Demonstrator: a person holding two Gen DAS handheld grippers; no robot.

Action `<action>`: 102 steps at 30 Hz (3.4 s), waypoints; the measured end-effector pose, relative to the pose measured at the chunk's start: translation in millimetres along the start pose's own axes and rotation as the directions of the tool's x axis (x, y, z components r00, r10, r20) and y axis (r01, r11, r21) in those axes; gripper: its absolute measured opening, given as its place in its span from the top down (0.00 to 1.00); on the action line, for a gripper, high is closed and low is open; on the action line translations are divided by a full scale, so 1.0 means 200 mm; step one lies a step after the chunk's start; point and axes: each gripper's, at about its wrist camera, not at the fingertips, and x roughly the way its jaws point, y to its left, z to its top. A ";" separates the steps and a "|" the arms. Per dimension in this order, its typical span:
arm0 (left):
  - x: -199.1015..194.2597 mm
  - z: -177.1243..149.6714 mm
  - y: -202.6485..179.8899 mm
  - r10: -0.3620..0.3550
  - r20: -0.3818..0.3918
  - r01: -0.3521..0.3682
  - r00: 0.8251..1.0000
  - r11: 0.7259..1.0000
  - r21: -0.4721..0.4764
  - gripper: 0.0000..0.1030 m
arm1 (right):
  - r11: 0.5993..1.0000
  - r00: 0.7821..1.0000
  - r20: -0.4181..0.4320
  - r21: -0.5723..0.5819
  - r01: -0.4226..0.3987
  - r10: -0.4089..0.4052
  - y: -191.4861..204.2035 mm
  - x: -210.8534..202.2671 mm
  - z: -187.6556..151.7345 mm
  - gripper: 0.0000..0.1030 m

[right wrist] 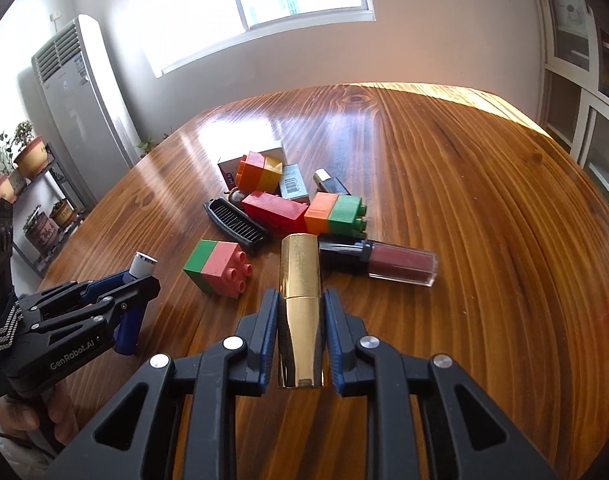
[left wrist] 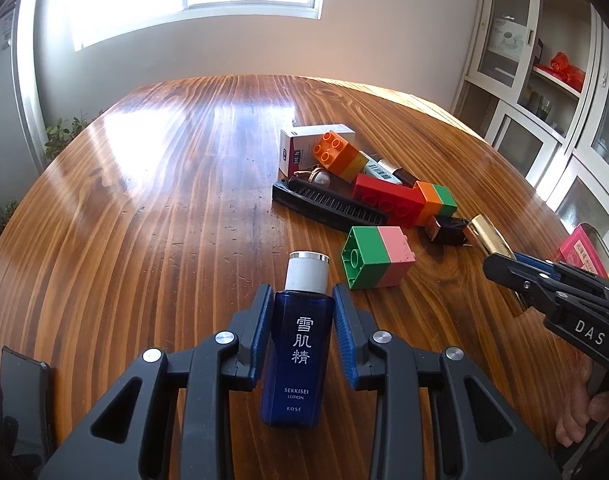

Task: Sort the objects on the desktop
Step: 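Grasp the gold lipstick tube with the right gripper while left holds the lotion bottle, then carry the gold tube into the pink tin and open the right gripper while left carries the bottle, then lower the lotion bottle into the pink tin and open the left gripper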

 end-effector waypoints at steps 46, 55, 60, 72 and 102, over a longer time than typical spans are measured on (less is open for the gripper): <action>-0.20 0.06 -1.49 -0.286 0.001 0.255 0.958 0.854 0.453 0.70 | 0.826 0.896 0.191 0.498 0.264 -0.401 -1.13 -0.98 -0.53 0.75; -0.02 0.06 -1.46 -0.178 -0.003 0.162 0.984 0.892 0.422 0.48 | 0.819 0.885 0.212 0.512 0.260 -0.414 -1.17 -0.99 -0.55 0.63; 0.09 0.06 -1.48 -0.152 -0.004 0.138 0.988 0.884 0.447 0.46 | 0.816 0.873 0.231 0.514 0.265 -0.429 -1.18 -1.02 -0.57 0.55; 0.37 0.12 -1.55 -0.121 -0.078 0.143 0.990 0.877 0.459 0.46 | 0.812 0.861 0.257 0.525 0.256 -0.438 -1.21 -1.04 -0.55 0.54; 0.06 0.14 -1.83 -0.313 -0.063 0.305 0.948 0.828 0.470 0.69 | 0.797 0.841 0.282 0.547 0.254 -0.462 -1.25 -1.10 -0.58 0.54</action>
